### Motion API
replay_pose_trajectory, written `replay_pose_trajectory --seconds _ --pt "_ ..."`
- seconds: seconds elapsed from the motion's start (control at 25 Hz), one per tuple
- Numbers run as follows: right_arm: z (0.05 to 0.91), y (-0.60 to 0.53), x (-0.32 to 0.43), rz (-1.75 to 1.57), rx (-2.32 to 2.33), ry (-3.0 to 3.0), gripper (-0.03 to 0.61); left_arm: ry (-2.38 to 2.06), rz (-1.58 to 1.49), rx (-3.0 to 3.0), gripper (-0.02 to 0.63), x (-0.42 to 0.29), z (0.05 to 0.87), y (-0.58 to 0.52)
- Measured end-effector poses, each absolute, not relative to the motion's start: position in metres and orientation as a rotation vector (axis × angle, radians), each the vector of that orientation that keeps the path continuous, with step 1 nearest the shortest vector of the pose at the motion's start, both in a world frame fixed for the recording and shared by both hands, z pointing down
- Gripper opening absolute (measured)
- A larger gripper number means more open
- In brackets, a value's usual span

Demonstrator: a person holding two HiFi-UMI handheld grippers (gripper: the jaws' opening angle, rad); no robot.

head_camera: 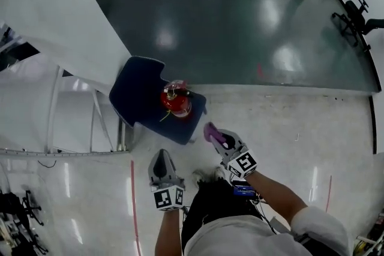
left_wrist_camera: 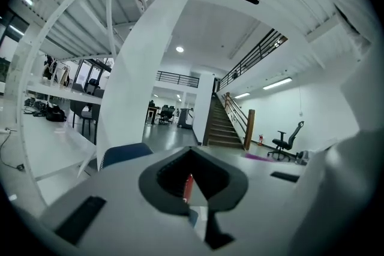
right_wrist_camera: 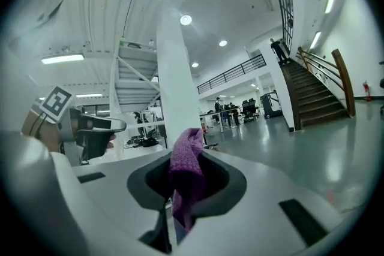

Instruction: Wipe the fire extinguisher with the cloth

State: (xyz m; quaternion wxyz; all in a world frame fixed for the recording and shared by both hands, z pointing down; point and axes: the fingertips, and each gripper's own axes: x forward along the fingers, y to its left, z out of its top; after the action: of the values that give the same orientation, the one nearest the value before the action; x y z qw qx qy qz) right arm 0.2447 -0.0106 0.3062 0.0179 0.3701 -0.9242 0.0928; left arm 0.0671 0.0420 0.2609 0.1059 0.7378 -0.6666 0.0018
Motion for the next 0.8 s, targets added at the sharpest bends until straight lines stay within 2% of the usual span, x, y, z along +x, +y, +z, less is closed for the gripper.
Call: replay_pose_trajectory --seconds 0.24,0.8 --pt "0.337 -0.041 0.232 0.157 1.095 -2.862 0.058 -1.992 -0.056 2.150 0.005 0.065 0.278 0.023" --pt "0.436 -0.124 0.200 0.086 0.919 -2.887 0.058 -2.127 -0.048 1.973 0.005 0.078 0.382 -0.027"
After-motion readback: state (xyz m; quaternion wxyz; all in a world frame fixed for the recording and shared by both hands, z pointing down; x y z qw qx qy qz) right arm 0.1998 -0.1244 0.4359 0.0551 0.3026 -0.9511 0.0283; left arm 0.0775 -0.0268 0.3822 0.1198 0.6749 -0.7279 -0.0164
